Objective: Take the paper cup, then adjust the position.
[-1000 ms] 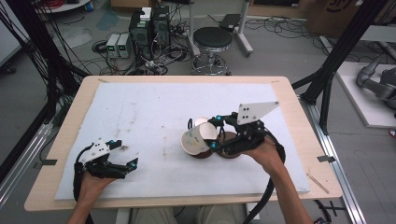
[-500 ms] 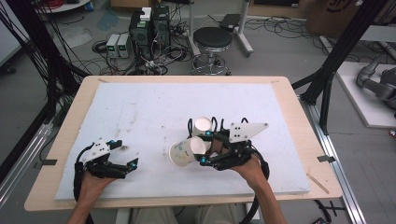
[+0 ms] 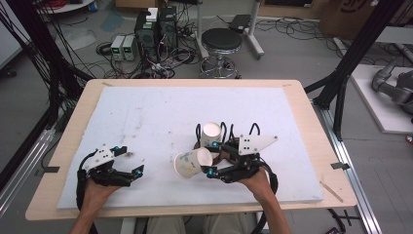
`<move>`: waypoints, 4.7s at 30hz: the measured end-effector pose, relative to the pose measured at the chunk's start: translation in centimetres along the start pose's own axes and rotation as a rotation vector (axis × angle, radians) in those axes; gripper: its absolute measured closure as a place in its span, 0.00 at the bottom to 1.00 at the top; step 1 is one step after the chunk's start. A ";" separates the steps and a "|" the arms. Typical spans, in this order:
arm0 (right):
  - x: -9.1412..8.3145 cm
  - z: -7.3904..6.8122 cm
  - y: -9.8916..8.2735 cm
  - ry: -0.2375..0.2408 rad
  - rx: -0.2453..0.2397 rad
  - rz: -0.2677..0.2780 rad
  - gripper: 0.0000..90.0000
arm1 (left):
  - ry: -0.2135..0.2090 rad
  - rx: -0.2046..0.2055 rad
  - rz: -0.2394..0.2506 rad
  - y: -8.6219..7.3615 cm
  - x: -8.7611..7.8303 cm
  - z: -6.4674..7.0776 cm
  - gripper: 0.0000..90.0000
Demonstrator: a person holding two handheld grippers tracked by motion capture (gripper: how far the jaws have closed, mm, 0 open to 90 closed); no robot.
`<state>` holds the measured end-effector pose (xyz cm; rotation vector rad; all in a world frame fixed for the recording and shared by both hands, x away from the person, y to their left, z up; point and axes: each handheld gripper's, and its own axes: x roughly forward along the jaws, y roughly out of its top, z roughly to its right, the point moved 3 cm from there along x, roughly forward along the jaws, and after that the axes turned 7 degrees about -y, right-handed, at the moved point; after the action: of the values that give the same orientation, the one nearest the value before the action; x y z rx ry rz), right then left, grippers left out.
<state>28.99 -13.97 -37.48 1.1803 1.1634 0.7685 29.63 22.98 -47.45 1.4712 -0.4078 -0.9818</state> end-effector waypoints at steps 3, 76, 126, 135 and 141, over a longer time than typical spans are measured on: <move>0.1 0.0 -0.1 0.006 0.007 0.001 0.42 | 0.000 0.004 0.000 0.0 0.0 0.0 0.02; 1.2 -0.1 -0.6 0.093 -0.008 -0.014 0.42 | -0.732 0.270 0.106 8.6 8.2 9.6 0.02; 1.1 -0.8 0.0 0.024 -0.049 -0.179 0.16 | -0.684 0.384 -0.076 7.9 6.9 9.3 0.35; 2.2 -1.3 0.3 0.039 -0.133 -0.501 0.16 | -0.646 0.488 -0.385 9.3 6.4 9.3 0.35; 3.2 -1.4 1.0 0.031 -0.203 -0.683 0.16 | -0.618 0.517 -0.543 9.8 6.2 9.2 0.35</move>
<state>28.67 -10.33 -37.40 0.5401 1.3655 0.3649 29.10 10.75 -39.16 1.7605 -0.7700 -1.8884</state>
